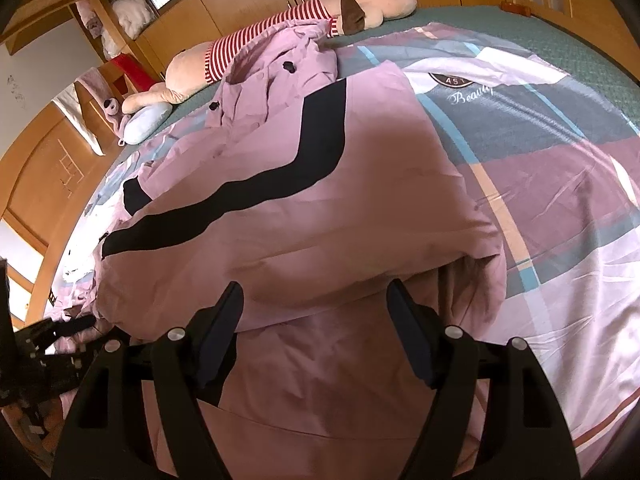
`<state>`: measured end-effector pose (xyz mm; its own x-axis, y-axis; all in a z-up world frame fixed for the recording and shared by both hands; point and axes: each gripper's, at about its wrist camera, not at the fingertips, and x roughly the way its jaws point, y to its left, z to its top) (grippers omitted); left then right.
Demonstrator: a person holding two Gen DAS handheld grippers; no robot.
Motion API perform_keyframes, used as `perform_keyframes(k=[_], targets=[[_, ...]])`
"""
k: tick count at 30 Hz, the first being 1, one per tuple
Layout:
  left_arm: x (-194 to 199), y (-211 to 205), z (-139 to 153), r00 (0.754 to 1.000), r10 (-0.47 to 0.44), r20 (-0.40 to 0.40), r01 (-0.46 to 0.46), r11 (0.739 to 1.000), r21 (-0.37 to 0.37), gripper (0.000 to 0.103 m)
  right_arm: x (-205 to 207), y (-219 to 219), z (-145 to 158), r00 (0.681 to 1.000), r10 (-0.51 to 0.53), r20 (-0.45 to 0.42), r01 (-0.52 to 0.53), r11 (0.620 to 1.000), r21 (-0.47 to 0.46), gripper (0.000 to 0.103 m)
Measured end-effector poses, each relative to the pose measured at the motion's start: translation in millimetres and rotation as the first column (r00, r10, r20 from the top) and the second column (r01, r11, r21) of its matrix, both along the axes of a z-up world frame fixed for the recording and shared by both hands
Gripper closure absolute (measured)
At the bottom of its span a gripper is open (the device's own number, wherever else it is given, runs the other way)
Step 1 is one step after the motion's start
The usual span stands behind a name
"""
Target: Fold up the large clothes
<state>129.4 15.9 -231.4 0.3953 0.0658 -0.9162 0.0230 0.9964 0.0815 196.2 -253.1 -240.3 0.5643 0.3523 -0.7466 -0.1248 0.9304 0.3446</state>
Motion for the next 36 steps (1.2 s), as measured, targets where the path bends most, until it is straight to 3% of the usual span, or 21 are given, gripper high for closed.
perform_keyframes(k=[2,4,7,10,13,15,18,21,23,25,27,29,30,32,33,35,36], targets=[[-2.6,-0.2,-13.2,1.000,0.004,-0.021,-0.003,0.998,0.066,0.034,-0.7,1.4,-0.3,1.000,0.002,0.001,-0.002,1.000,-0.004,0.029],[0.4,0.9,-18.2,0.999,0.034,0.008,-0.035,0.992,0.118,0.032,-1.1,2.9,-0.6,1.000,0.004,0.007,-0.004,1.000,-0.015,0.029],[11.5,9.0,-15.0,0.991,0.106,0.079,-0.116,0.984,0.133,0.036,-2.1,7.3,-2.6,1.000,0.014,0.008,-0.014,0.999,-0.032,0.029],[23.6,19.7,-13.1,0.965,0.198,0.172,-0.232,0.950,0.210,0.039,-4.4,12.6,-5.2,1.000,0.026,0.011,-0.026,0.998,-0.054,0.029],[28.1,32.0,-12.8,0.956,0.261,0.136,-0.275,0.957,0.095,0.048,-8.3,17.3,-2.9,0.999,0.032,0.034,-0.030,0.996,-0.079,0.029],[25.1,30.5,-8.3,0.956,0.255,0.146,-0.270,0.958,0.097,0.048,-10.9,16.9,3.2,0.997,0.039,0.063,-0.035,0.997,-0.062,0.029],[17.4,33.2,-0.5,0.948,0.270,0.169,-0.289,0.952,0.102,0.039,-15.7,14.4,14.7,0.989,0.003,0.147,0.005,0.998,-0.055,0.029],[13.8,48.2,5.0,0.932,0.324,0.164,-0.333,0.942,0.035,0.039,-12.8,9.5,22.0,0.971,-0.053,0.232,0.071,0.995,-0.071,0.029],[8.5,60.3,6.9,0.920,0.361,0.154,-0.363,0.932,-0.017,0.039,2.3,21.5,7.7,0.982,-0.018,0.189,0.052,0.983,-0.176,0.029],[3.4,68.2,8.8,0.915,0.375,0.147,-0.372,0.927,-0.044,0.039,20.9,35.0,-24.0,0.998,0.029,0.052,-0.014,0.964,-0.267,0.028],[-1.1,86.3,18.9,0.903,0.400,0.154,-0.390,0.916,-0.091,0.039,22.6,35.7,-33.0,0.997,0.043,0.064,-0.025,0.965,-0.259,0.024],[-6.8,112.0,31.8,0.879,0.448,0.163,-0.428,0.892,-0.143,0.027,21.0,28.6,-35.5,0.995,0.055,0.084,-0.038,0.980,-0.197,0.017],[-12.1,136.9,41.3,0.850,0.503,0.155,-0.473,0.859,-0.196,0.011,19.5,23.4,-36.6,0.994,0.053,0.100,-0.036,0.986,-0.161,0.016],[-13.5,176.0,50.2,0.804,0.582,0.121,-0.530,0.795,-0.295,0.006,17.4,22.4,-37.8,0.992,0.050,0.119,-0.030,0.986,-0.163,0.016],[-10.5,203.9,54.4,0.781,0.618,0.084,-0.551,0.746,-0.374,0.006,15.9,24.8,-37.6,0.991,0.048,0.126,-0.025,0.983,-0.181,0.016],[2.6,238.6,55.9,0.792,0.610,0.041,-0.519,0.706,-0.481,0.006,13.3,32.6,-37.4,0.989,0.045,0.140,-0.010,0.971,-0.237,0.016],[14.7,263.1,54.5,0.817,0.574,0.052,-0.451,0.692,-0.564,0.006,12.9,35.4,-36.9,0.989,0.043,0.144,-0.005,0.967,-0.255,0.016]])
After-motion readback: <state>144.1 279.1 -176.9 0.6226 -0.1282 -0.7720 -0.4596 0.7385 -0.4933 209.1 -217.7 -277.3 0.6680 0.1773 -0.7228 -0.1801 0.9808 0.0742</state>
